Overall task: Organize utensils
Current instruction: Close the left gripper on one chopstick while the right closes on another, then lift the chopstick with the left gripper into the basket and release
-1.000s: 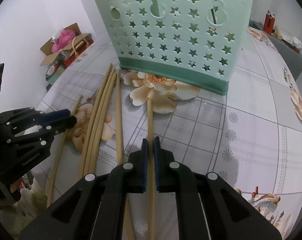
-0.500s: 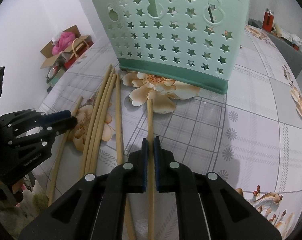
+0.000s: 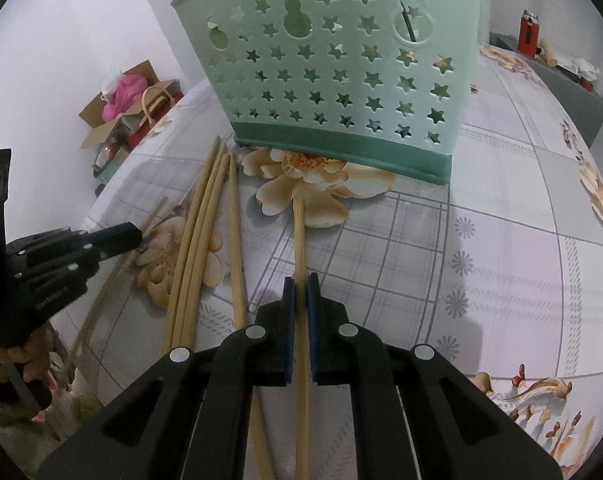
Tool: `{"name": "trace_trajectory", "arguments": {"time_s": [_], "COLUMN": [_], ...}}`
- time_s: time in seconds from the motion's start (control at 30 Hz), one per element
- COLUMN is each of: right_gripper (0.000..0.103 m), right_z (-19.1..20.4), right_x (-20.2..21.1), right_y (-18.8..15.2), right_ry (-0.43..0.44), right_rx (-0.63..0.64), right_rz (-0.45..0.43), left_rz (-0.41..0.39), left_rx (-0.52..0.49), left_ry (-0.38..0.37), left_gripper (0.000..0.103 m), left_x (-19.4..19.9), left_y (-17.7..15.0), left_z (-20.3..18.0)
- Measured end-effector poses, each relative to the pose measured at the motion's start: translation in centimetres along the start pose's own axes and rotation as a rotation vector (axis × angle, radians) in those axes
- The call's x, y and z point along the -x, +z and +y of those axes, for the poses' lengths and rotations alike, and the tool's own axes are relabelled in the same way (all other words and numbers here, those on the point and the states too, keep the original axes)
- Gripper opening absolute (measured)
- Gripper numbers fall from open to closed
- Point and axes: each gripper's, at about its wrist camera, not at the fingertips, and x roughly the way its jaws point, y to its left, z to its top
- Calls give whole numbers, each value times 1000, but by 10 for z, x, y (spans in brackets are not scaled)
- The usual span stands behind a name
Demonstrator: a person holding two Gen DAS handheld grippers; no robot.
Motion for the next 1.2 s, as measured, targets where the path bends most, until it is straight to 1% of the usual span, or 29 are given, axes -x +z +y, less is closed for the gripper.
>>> {"name": "trace_trajectory", "arguments": {"time_s": [0.13,0.23,0.33,0.43,0.53,0.57,0.6,0.63,0.77,0.8,0.9,0.93,0.97,1.0,1.07,1.13,1.2], "right_gripper": [6,6,6,6,6,6,6,6,6,6,6,6,6,6,6,6,6], "right_z": [-2,-3,-4,-4,-5,-5,-5,-5,-5,-5,-6,-7,-7,-7,-7,-8,-9], "right_x": [0,0,0,0,0,0,0,0,-1,-1,-1,-1,0,0,0,0,0], "right_y": [0,-1,-1,-2,-2,-2,-2,-2,-2,-2,-2,-2,-2,-2,-2,-3,-3], "right_ry": [11,19,24,28,32,33,34,36,42,43,47,48,49,51,53,56,58], "right_rx": [-8,-13,-17,-20,-23,-23,-24,-25,-29,-30,-33,-34,-35,-37,-39,-42,-43], "right_rz": [-6,-10,-13,-16,-17,-18,-19,-20,-24,-25,-28,-28,-29,-30,-32,-33,-34], "left_rz": [-35,-57,-50,-15,32,50,63,72,96,102,107,106,107,107,111,107,71], "left_rx": [71,104,144,152,134,123,111,100,2,-42,-124,-135,-137,-139,-147,-123,-95], "left_ry": [-51,-79,-116,-116,-100,-96,-89,-83,-25,6,79,89,90,90,86,63,38], "left_gripper": [5,5,5,5,6,11,18,20,23,23,22,21,16,5,5,5,5], "left_x": [10,15,14,7,0,-3,-4,-5,-8,-8,-12,-12,-13,-14,-14,-12,-3], "left_y": [5,9,11,11,8,8,8,8,8,9,10,10,11,13,14,17,23], "left_z": [12,16,21,22,19,16,14,12,-3,-8,-18,-20,-20,-19,-19,-15,-11]}}
